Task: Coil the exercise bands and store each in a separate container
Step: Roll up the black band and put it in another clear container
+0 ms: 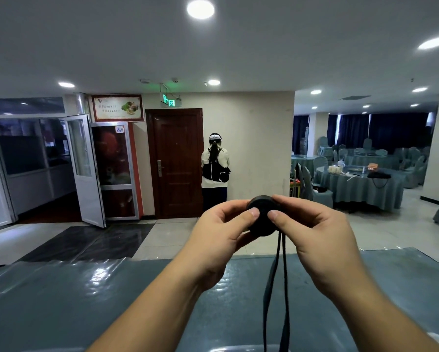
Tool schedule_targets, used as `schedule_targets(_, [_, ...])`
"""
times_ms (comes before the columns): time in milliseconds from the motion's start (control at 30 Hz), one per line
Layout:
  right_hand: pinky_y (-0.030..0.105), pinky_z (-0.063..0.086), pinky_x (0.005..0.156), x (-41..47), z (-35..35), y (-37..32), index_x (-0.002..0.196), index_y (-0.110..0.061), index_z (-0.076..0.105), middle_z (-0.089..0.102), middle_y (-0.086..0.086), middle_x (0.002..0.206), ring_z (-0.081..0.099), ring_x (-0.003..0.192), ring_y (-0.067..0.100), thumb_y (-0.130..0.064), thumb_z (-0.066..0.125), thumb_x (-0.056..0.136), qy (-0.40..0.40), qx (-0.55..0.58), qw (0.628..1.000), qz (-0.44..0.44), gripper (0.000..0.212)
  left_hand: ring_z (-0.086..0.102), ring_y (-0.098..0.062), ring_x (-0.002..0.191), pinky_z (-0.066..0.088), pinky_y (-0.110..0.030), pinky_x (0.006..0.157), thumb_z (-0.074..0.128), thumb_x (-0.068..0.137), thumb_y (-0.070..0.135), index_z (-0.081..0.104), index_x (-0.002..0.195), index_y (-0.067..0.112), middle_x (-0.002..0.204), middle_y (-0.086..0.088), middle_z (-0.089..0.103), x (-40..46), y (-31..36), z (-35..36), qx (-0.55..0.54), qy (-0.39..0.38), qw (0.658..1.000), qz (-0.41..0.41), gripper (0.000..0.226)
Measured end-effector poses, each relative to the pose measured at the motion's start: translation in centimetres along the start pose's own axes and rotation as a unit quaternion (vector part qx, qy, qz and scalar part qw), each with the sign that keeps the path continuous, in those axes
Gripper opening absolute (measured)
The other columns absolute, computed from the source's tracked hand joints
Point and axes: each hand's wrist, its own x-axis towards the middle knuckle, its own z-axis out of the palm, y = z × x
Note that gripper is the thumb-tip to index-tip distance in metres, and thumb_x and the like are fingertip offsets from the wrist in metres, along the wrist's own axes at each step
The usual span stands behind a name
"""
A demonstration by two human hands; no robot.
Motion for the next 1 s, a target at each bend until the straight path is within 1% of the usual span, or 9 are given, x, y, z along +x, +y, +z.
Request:
schedule_targets(133, [0.015, 0.058, 0.084, 0.4, -0.8, -0.6, 0.103, -0.028, 0.083, 0.083, -0.007, 0.097, 0.079, 0.096, 0.010, -0.003, 0.081, 0.085, -0.063, -0.035, 0.997, 0.026, 0.030, 0.076, -0.027, 0.094, 0.063, -0.043, 0.090, 0.069, 0.096, 0.006, 0.073, 0.111, 0.001, 0.101, -0.019, 0.076, 0.1, 0.6, -0.6, 0.036, -0.017, 0.999, -0.021, 0.016])
schedule_targets(200, [0.018, 0.059, 0.086, 0.5, -0.8, -0.5, 0.103, -0.027, 0.083, 0.083, -0.005, 0.099, 0.079, 0.097, 0.012, -0.004, 0.082, 0.084, -0.070, -0.030, 0.997, 0.027, 0.030, 0.075, -0.029, 0.092, 0.064, -0.044, 0.087, 0.070, 0.096, 0.008, 0.073, 0.111, 0.000, 0.106, -0.026, 0.075, 0.2, 1.0, -0.7, 0.053, -0.023, 0.998, -0.019, 0.017])
schedule_targets(333, [0.024, 0.060, 0.090, 0.2, -0.6, -0.1, 0.109, -0.025, 0.083, 0.083, -0.002, 0.103, 0.079, 0.101, 0.016, -0.004, 0.081, 0.086, -0.045, 0.007, 0.999, 0.012, 0.031, 0.075, -0.027, 0.096, 0.063, -0.032, 0.076, 0.065, 0.100, 0.013, 0.072, 0.118, 0.003, 0.114, -0.023, 0.074, 0.2, 0.7, -0.4, 0.003, 0.007, 1.000, -0.009, 0.022])
schedule_targets(400, [0.025, 0.060, 0.091, -0.1, -0.7, 0.2, 0.111, -0.025, 0.082, 0.082, -0.003, 0.105, 0.078, 0.102, 0.016, -0.004, 0.079, 0.088, -0.043, 0.000, 0.999, 0.013, 0.032, 0.074, -0.027, 0.097, 0.063, -0.035, 0.080, 0.065, 0.100, 0.013, 0.071, 0.119, 0.003, 0.116, -0.023, 0.074, 0.3, 0.4, -0.4, -0.009, 0.015, 1.000, -0.015, 0.022])
schedule_targets(500, [0.036, 0.062, 0.095, 0.0, -1.4, 0.2, 0.112, -0.019, 0.082, 0.083, -0.002, 0.103, 0.079, 0.101, 0.017, -0.002, 0.080, 0.086, -0.056, -0.019, 0.997, 0.040, 0.031, 0.074, -0.029, 0.100, 0.063, -0.038, 0.091, 0.066, 0.098, 0.008, 0.071, 0.118, 0.000, 0.116, -0.023, 0.074, 0.6, 0.7, -0.9, 0.042, 0.000, 0.999, -0.022, 0.022])
schedule_targets(600, [0.030, 0.060, 0.095, 0.3, -1.6, -0.1, 0.112, -0.018, 0.082, 0.083, -0.001, 0.103, 0.079, 0.101, 0.017, 0.000, 0.079, 0.087, -0.087, -0.028, 0.995, 0.035, 0.032, 0.075, -0.029, 0.102, 0.063, -0.036, 0.089, 0.067, 0.096, 0.003, 0.074, 0.117, 0.000, 0.113, -0.021, 0.076, 0.8, 1.4, -1.3, 0.084, -0.047, 0.995, -0.011, 0.022])
schedule_targets(733, [0.018, 0.059, 0.085, 0.1, -0.8, -0.2, 0.107, -0.025, 0.084, 0.083, -0.002, 0.101, 0.079, 0.099, 0.014, -0.003, 0.080, 0.084, -0.032, 0.026, 0.999, 0.008, 0.032, 0.077, -0.029, 0.099, 0.062, -0.030, 0.083, 0.068, 0.094, 0.003, 0.074, 0.115, 0.002, 0.110, -0.020, 0.077, 0.6, 1.1, -0.8, 0.006, -0.036, 0.999, -0.006, 0.022])
schedule_targets(867, [0.016, 0.057, 0.086, 0.2, -0.9, 0.0, 0.109, -0.033, 0.081, 0.082, -0.007, 0.102, 0.078, 0.100, 0.010, -0.006, 0.081, 0.084, -0.025, 0.010, 1.000, -0.007, 0.037, 0.076, -0.030, 0.099, 0.062, -0.034, 0.088, 0.067, 0.097, 0.006, 0.072, 0.117, 0.001, 0.111, -0.019, 0.077, 0.3, 0.1, -0.2, -0.029, -0.027, 0.999, -0.009, 0.022])
schedule_targets(1000, [0.019, 0.058, 0.089, 0.5, -1.3, -0.7, 0.110, -0.036, 0.081, 0.082, -0.008, 0.104, 0.078, 0.101, 0.011, -0.016, 0.082, 0.079, -0.093, -0.015, 0.996, 0.003, 0.037, 0.074, -0.033, 0.107, 0.062, -0.037, 0.093, 0.069, 0.096, 0.009, 0.076, 0.114, 0.004, 0.112, -0.019, 0.077, 0.6, 1.3, -0.8, 0.082, -0.053, 0.995, 0.011, 0.020])
